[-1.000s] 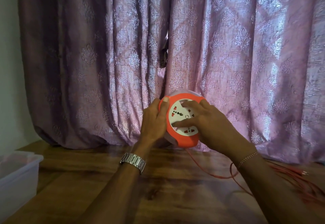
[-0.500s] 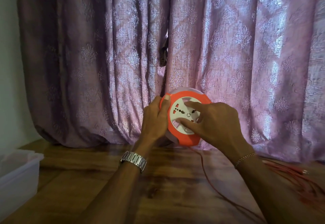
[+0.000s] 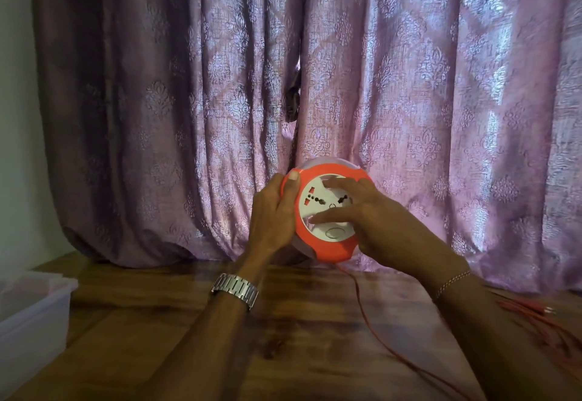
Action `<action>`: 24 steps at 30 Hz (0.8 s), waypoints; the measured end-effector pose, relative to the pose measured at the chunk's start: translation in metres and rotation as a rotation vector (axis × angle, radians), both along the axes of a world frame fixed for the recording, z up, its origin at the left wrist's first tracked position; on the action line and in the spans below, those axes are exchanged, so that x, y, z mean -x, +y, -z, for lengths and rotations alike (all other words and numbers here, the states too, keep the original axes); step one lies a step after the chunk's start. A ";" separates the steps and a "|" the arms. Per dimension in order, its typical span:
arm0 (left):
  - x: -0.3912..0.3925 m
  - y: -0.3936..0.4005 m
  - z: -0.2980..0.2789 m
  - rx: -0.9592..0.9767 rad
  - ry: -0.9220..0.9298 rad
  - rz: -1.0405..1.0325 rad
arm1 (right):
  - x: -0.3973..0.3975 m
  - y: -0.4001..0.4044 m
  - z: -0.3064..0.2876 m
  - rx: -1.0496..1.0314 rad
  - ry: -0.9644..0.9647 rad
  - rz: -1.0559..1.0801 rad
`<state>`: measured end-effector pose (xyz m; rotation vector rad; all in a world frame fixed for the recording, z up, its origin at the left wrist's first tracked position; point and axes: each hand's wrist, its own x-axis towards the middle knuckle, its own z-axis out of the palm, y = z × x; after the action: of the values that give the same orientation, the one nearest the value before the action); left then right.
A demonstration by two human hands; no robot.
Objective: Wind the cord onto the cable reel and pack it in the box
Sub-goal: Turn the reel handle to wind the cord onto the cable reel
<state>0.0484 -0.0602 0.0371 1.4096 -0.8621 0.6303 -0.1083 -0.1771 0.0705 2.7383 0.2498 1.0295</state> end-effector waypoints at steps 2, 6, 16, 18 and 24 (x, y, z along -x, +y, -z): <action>0.000 -0.001 0.001 -0.004 -0.004 -0.004 | -0.001 0.002 0.001 -0.001 -0.034 0.010; 0.000 0.000 -0.001 0.020 0.002 0.004 | -0.002 0.000 0.004 0.052 -0.148 0.070; 0.005 0.000 -0.003 0.021 -0.004 0.035 | -0.010 0.001 0.008 -0.037 -0.518 0.306; 0.006 0.000 -0.002 0.022 -0.008 0.032 | -0.008 0.000 0.007 -0.020 -0.510 0.300; 0.005 0.000 -0.002 0.013 -0.004 0.031 | 0.002 -0.001 -0.001 0.002 -0.406 0.113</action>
<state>0.0434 -0.0597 0.0389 1.3814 -0.8803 0.6145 -0.1105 -0.1777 0.0711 2.4338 0.0304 1.5109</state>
